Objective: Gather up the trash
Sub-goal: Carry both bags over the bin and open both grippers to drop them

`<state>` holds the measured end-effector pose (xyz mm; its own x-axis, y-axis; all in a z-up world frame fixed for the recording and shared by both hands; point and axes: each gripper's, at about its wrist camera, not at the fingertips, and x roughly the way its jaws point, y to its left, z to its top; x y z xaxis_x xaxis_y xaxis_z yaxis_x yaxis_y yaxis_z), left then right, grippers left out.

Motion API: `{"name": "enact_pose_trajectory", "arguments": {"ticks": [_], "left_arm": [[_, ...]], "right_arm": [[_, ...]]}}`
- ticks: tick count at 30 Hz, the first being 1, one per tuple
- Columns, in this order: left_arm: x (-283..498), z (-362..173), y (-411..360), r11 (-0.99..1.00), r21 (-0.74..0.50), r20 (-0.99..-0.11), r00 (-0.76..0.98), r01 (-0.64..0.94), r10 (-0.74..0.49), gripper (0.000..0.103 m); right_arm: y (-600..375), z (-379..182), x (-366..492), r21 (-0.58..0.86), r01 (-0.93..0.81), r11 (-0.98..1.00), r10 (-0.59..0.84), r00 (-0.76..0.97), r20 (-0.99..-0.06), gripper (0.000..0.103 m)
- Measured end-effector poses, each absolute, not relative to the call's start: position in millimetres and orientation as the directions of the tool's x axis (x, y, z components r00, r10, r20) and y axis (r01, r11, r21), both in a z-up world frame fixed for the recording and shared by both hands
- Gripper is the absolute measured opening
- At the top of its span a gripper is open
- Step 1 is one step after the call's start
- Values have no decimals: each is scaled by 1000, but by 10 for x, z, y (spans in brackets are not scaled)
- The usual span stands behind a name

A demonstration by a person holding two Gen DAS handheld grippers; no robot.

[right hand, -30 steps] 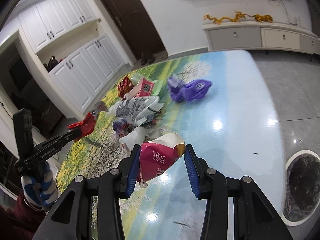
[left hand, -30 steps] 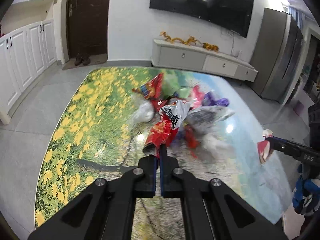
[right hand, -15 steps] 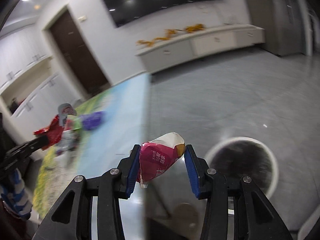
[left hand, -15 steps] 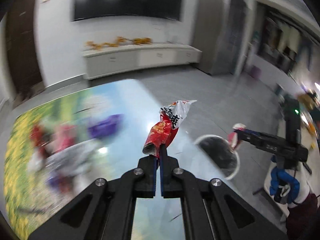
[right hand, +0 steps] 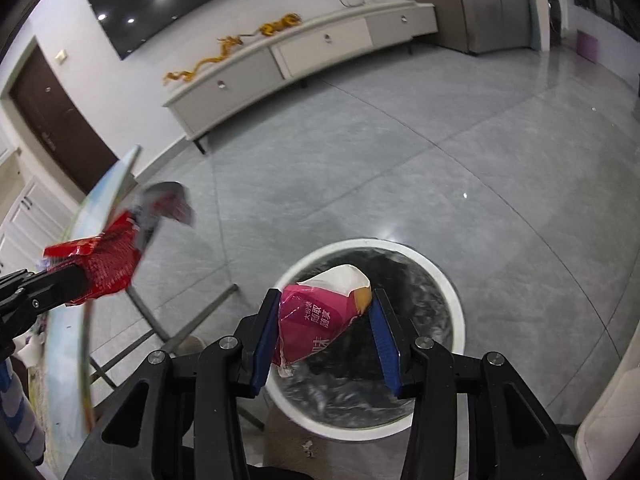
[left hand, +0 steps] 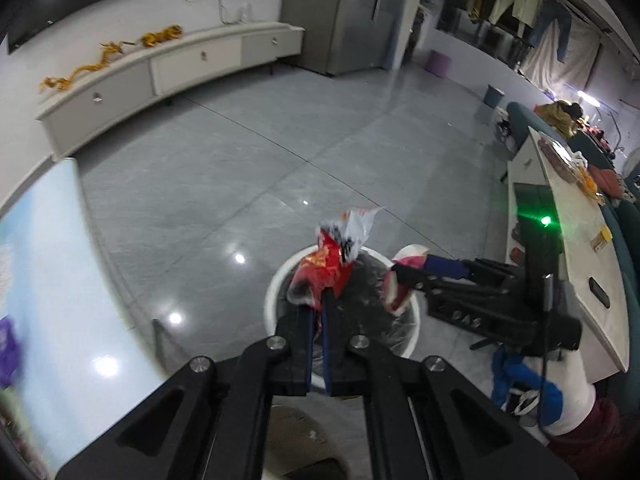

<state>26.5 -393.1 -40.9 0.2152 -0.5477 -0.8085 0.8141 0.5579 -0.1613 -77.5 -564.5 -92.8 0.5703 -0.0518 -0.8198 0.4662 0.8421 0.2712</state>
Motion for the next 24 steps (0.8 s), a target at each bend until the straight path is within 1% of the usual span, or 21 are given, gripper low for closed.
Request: {"name": "enact_pose_trajectory", "arguments": {"ticks": [1,3,4,5,6,7,8,9,15,19,24], "left_arm": [[283,-442,-4002,551,-173,-813,198,816,-548,5],[268,-500,-4140,536,-210,-816,155,818,-556,6],[275,-526,-4170,534,-224,-818,141,815,-558,7],[291,-549,-4207,533,-240,-820,125,811,-559,15],[281,-551,-4225,534,-247,-819,120,809,-561,29],[272,-549,-4261,538,-252,-815,123,805,-566,38],[268,-532,-4249,541,-251,-810,131,803,-571,49],[269,-511,-4239,542,-250,-806,138,802,-576,50],[234,-305,-4047,560,-233,-777,194,795,-599,50],[182,-119,-3852,585,-201,-754,257,786,-604,50],[147,127,-3435,627,-171,-718,340,760,-607,50]], "right_arm": [[-5690,-963,-779,266,477,838,-57,561,-826,47],[-5755,-997,-821,256,494,831,-71,552,-831,56],[-5765,-998,-827,252,498,830,-78,550,-832,57],[-5775,-992,-838,247,501,830,-83,549,-832,57],[-5788,-980,-855,244,504,829,-89,549,-831,57],[-5800,-967,-866,242,506,828,-93,549,-831,57],[-5807,-949,-878,240,509,826,-98,550,-829,57],[-5814,-927,-882,238,512,826,-103,551,-828,57],[-5792,-668,-990,232,511,828,-136,584,-800,57],[-5699,-360,-1054,219,489,845,-164,625,-763,57],[-5459,77,-1089,208,445,871,-187,691,-698,57]]}}
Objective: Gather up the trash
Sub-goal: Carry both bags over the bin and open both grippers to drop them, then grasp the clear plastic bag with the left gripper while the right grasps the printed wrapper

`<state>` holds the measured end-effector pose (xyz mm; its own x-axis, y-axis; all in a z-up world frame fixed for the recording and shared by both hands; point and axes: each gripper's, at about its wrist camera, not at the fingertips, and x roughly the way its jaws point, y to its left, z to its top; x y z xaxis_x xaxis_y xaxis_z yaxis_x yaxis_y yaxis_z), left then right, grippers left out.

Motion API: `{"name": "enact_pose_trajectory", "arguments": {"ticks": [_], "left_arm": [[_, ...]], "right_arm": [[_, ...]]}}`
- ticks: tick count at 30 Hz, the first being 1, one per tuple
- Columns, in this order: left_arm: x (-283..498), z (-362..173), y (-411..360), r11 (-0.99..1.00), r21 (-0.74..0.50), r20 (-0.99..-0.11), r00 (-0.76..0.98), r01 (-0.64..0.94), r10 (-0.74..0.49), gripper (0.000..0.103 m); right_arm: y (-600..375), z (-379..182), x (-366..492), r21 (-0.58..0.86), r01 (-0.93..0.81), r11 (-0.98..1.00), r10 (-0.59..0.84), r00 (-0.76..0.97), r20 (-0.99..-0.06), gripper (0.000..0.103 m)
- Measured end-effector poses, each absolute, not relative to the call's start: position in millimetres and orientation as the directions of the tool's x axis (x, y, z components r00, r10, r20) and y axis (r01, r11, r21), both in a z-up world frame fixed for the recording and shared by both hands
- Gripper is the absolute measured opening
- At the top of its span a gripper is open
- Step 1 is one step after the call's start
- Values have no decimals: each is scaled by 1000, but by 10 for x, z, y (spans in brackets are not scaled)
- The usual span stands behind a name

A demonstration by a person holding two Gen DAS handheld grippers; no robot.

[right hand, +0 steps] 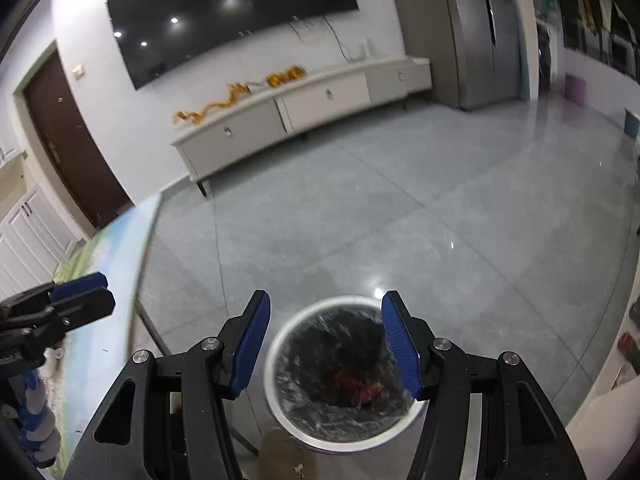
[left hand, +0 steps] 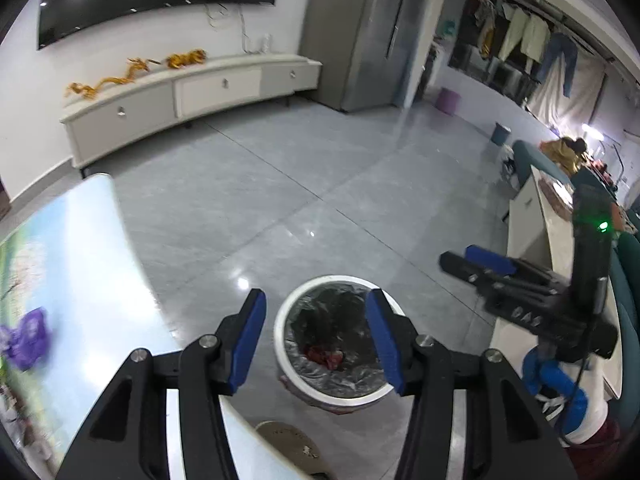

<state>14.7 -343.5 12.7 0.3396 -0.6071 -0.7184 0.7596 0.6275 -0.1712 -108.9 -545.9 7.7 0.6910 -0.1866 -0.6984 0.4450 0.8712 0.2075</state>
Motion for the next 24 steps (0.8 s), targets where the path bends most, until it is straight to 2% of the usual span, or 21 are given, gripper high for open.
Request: {"name": "enact_pose_trajectory", "arguments": {"ticks": [12,24], "left_arm": [[198,525,-2117,764,-128,-632,542,632,-554,50],[397,600,-594,891,-169,-592,680,422,-434,50]], "right_arm": [[-4701,841,-1025,179,305,935,-154,807,-570,62],[-3866,1098,-743,146,133,980,-29,828,-560,62]]}}
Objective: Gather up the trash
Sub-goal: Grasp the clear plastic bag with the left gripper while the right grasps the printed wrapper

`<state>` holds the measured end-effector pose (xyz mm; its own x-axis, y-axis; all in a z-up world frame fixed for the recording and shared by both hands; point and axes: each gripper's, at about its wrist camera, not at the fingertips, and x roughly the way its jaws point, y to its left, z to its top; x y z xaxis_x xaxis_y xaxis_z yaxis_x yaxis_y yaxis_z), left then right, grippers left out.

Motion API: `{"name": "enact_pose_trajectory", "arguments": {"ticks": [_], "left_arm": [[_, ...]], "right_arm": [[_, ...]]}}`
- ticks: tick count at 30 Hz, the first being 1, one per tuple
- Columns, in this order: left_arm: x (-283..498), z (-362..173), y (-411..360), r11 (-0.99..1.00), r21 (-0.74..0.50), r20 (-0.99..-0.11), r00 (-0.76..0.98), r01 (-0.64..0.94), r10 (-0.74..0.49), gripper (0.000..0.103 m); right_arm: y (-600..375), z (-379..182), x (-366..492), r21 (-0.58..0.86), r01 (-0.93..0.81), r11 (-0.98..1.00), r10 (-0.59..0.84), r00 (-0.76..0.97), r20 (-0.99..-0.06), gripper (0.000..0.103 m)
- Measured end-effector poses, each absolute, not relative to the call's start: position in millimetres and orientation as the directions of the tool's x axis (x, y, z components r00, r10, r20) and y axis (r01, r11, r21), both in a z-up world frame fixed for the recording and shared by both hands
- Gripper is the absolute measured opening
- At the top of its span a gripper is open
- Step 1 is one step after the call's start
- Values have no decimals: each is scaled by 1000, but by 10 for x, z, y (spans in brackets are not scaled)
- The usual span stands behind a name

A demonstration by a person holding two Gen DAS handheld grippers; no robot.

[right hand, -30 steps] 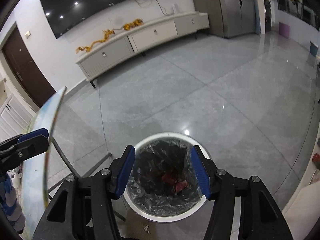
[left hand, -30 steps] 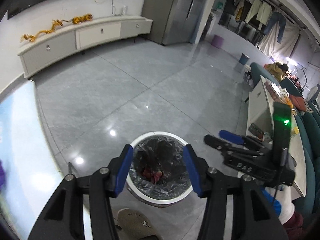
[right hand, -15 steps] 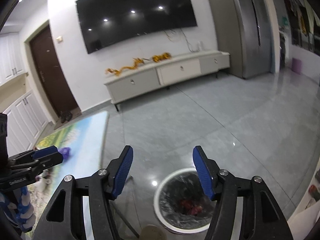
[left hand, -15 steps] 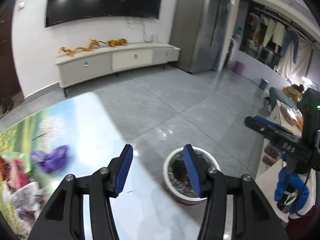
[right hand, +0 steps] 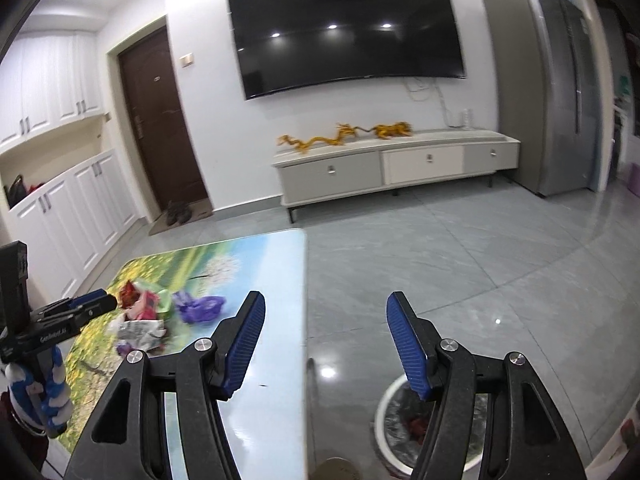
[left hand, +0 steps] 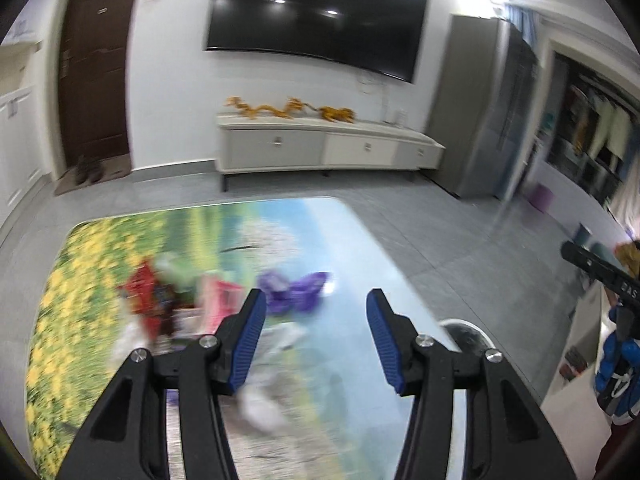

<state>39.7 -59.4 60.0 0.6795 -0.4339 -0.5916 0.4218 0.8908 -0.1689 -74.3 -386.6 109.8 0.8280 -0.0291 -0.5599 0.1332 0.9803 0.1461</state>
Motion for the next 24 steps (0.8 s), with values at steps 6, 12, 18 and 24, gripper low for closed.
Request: {"name": "enact_pose_trajectory", "arguments": {"ticks": [6,12,18,24], "left_arm": [[523,478,55,932,-188,-595,719,309,-358,50],[649,209,548,959,-195,-632,721,205,-283,50],[889,-149,820,967,-213,-683,686,141,-251,50],[1090,-393,857,965,-229,-715,650,128,-256,50]], "right_arm": [[-3459,1099,-513,144,31,989,58,816,-575,62],[-2974,932,-184,189,-100,977,197,764,-614,62],[-2503,511,239,291,-196,936,346,660,-667,62],[-2108,75,627,385,-244,890,453,554,-698,60]]}}
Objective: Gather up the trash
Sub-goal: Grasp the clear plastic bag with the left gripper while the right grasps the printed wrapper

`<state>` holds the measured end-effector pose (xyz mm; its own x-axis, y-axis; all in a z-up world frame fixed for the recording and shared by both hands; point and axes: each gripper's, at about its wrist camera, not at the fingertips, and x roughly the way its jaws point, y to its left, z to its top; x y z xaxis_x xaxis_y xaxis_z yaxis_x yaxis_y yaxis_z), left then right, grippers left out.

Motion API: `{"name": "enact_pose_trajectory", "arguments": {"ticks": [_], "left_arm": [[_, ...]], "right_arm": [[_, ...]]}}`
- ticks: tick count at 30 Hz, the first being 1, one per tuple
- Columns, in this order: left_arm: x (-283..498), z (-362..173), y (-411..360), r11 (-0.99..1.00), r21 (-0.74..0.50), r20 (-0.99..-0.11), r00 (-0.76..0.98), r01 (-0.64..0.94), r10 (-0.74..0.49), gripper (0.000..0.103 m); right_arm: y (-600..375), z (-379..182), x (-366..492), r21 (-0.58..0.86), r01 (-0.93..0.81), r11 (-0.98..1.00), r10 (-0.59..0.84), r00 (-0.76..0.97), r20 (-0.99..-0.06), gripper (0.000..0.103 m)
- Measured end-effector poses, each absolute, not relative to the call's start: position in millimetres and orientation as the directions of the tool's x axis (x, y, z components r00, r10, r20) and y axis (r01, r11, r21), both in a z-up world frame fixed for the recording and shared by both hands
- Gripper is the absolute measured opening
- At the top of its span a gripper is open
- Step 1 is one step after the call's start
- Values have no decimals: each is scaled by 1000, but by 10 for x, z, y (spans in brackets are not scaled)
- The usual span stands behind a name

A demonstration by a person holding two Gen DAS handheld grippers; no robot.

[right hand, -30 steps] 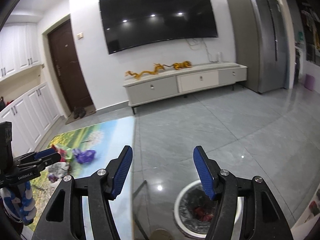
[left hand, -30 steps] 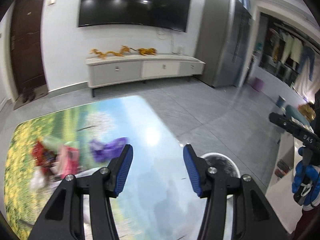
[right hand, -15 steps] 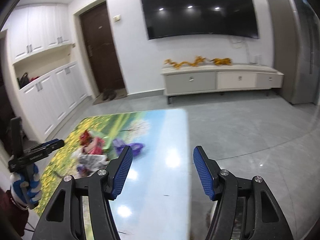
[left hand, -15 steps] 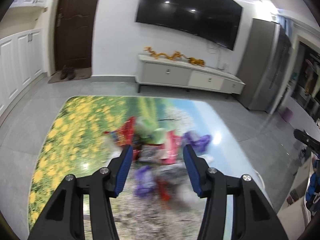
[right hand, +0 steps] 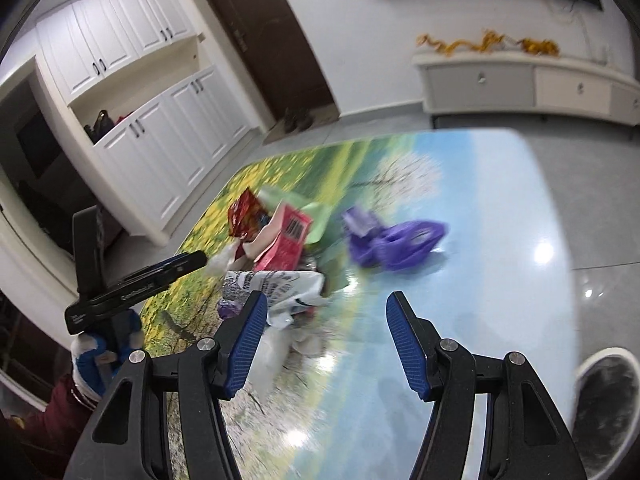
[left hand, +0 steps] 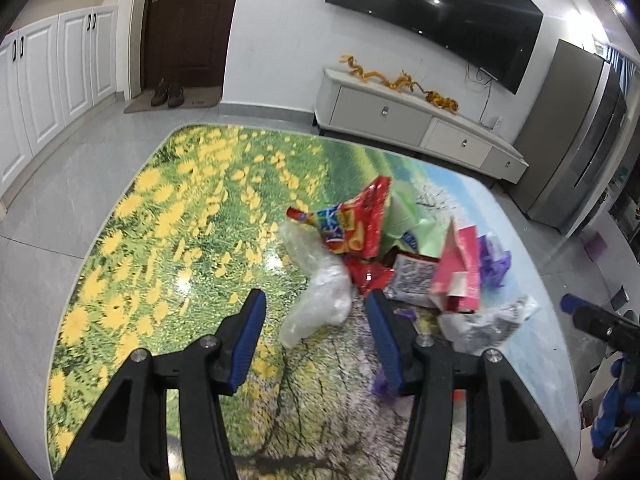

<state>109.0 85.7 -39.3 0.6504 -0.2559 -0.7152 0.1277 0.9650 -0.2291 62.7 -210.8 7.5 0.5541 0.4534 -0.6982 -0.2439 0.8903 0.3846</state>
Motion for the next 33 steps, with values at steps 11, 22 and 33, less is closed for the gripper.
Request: {"name": "enact_pose_trajectory", "arguments": {"ticks": [11,22,33], "left_arm": [[1310,-658,821,951,-263,-739,600,164,-308,33],[996,-435,940,945,-280,-694,644,171,-322,15],[427,116,1039,954,-255,-613,737,156,-284,14]], "right_arm": [[-1793,-266,969,467,-283,838,546,465,-697,21],[-1690,127,769,422,-370,827,561,519,-645,13],[-1878,634,301,381,-397,835,551,612,-568,12]]}}
